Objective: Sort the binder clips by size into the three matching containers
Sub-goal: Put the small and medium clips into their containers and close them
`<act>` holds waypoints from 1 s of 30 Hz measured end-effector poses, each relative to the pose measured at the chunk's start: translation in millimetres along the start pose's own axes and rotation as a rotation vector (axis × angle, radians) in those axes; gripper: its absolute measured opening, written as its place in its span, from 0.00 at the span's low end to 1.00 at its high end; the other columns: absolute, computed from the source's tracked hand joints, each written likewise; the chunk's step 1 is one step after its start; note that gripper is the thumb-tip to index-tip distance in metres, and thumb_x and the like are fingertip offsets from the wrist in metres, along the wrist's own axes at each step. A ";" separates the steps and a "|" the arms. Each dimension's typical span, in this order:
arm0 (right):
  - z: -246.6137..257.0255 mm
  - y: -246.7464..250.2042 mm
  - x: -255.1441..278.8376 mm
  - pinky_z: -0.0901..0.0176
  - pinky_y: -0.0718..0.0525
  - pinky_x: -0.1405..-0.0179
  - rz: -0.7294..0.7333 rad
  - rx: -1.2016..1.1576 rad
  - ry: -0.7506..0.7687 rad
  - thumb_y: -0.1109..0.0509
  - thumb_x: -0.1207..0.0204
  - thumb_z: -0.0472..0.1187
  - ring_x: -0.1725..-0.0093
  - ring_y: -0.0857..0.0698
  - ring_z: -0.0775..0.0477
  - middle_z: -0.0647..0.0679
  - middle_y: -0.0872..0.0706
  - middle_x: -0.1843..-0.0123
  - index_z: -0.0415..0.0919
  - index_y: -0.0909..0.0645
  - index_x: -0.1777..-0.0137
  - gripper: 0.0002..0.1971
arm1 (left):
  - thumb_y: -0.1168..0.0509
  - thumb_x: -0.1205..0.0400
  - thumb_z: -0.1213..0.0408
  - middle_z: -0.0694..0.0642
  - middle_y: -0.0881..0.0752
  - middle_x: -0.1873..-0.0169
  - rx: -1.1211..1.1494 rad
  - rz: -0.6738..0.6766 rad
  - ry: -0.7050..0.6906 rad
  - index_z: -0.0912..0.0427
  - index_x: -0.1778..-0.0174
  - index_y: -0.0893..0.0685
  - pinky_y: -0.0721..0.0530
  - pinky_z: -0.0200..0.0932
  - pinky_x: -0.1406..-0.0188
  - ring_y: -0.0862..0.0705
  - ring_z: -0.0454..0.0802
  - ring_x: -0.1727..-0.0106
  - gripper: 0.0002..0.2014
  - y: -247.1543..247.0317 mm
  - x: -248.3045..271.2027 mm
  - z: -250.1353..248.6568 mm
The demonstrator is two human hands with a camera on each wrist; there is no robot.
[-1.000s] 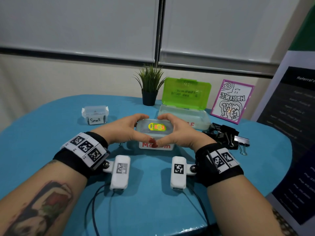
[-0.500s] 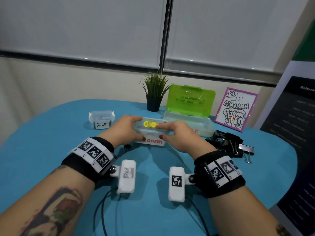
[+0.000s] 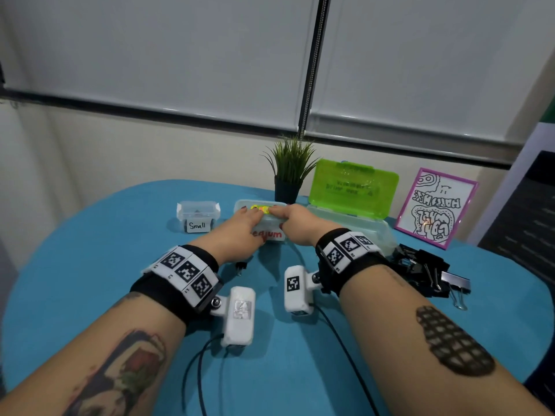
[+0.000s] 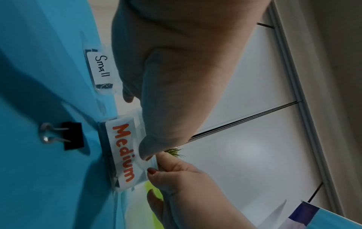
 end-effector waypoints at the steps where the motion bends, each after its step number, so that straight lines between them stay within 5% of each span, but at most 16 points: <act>1: 0.4 0.2 -2.6 0.53 0.21 0.29 0.003 -0.021 -0.003 0.42 0.16 0.28 0.30 0.20 0.40 0.43 0.21 0.25 0.48 0.28 0.18 0.28 | 0.40 0.12 0.58 0.52 0.45 0.13 -0.007 0.005 0.000 0.54 0.12 0.45 0.48 0.45 0.17 0.52 0.50 0.12 0.33 -0.2 -0.6 -0.1; 7: 2.8 -0.4 -6.5 0.54 0.19 0.33 0.008 -0.065 -0.027 0.43 0.16 0.27 0.31 0.19 0.39 0.43 0.22 0.25 0.49 0.29 0.17 0.29 | 0.39 0.13 0.58 0.50 0.47 0.12 0.043 0.016 0.021 0.53 0.12 0.46 0.49 0.46 0.16 0.52 0.49 0.12 0.34 -0.6 -5.5 6.8; 11: 2.7 -0.8 -3.7 0.56 0.19 0.42 0.002 -0.100 -0.017 0.43 0.16 0.27 0.33 0.19 0.40 0.42 0.23 0.25 0.50 0.31 0.16 0.30 | 0.36 0.15 0.56 0.55 0.40 0.14 0.137 0.003 0.095 0.44 0.14 0.39 0.31 0.52 0.20 0.30 0.56 0.20 0.33 -0.5 -10.0 18.7; 15: 4.8 -2.0 -0.3 0.54 0.32 0.21 0.000 -0.023 0.010 0.42 0.16 0.28 0.18 0.33 0.39 0.43 0.36 0.14 0.47 0.35 0.14 0.31 | 0.34 0.16 0.59 0.54 0.30 0.20 0.165 -0.039 0.064 0.45 0.17 0.32 0.25 0.44 0.30 0.23 0.54 0.27 0.29 1.0 -9.7 17.0; 18: 2.8 -6.8 -0.6 0.52 0.48 0.15 -0.002 0.037 0.034 0.40 0.16 0.29 0.12 0.49 0.43 0.49 0.45 0.10 0.48 0.41 0.12 0.33 | 0.35 0.19 0.66 0.52 0.23 0.24 0.252 -0.279 0.142 0.48 0.23 0.24 0.22 0.41 0.41 0.19 0.51 0.35 0.27 19.2 -8.4 30.0; 21: -0.7 -11.0 0.6 0.50 0.50 0.15 -0.031 0.014 0.063 0.39 0.15 0.31 0.11 0.54 0.44 0.52 0.47 0.10 0.48 0.43 0.12 0.34 | 0.36 0.23 0.67 0.53 0.27 0.23 0.197 -0.497 0.327 0.49 0.23 0.25 0.28 0.57 0.26 0.32 0.55 0.21 0.30 40.9 -6.1 63.6; 23: -4.4 -13.8 0.2 0.52 0.52 0.15 -0.060 -0.028 0.081 0.37 0.16 0.32 0.11 0.56 0.46 0.54 0.47 0.10 0.49 0.42 0.12 0.34 | 0.32 0.24 0.64 0.53 0.32 0.21 0.153 -0.459 0.455 0.49 0.19 0.32 0.32 0.63 0.23 0.40 0.58 0.17 0.35 43.6 -4.5 86.8; 27: -10.1 -19.7 -2.5 0.56 0.55 0.16 -0.108 -0.142 0.088 0.32 0.17 0.32 0.11 0.56 0.49 0.54 0.45 0.10 0.48 0.39 0.13 0.35 | 0.22 0.28 0.59 0.57 0.33 0.18 0.295 -0.348 0.475 0.51 0.13 0.42 0.33 0.59 0.20 0.35 0.60 0.18 0.49 34.4 -4.9 112.2; 30: -11.6 -21.5 -5.3 0.56 0.56 0.16 -0.116 -0.128 0.093 0.31 0.18 0.33 0.11 0.55 0.49 0.54 0.45 0.10 0.48 0.39 0.13 0.36 | 0.22 0.27 0.62 0.58 0.35 0.17 0.390 -0.336 0.456 0.53 0.13 0.42 0.34 0.54 0.20 0.33 0.59 0.19 0.49 29.3 -6.1 119.4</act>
Point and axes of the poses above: each hand's wrist, its own x-axis away from the middle knuckle, its own y-axis out of the back of the hand, z = x × y, the point moved 4 cm from there along -x, towards the middle knuckle
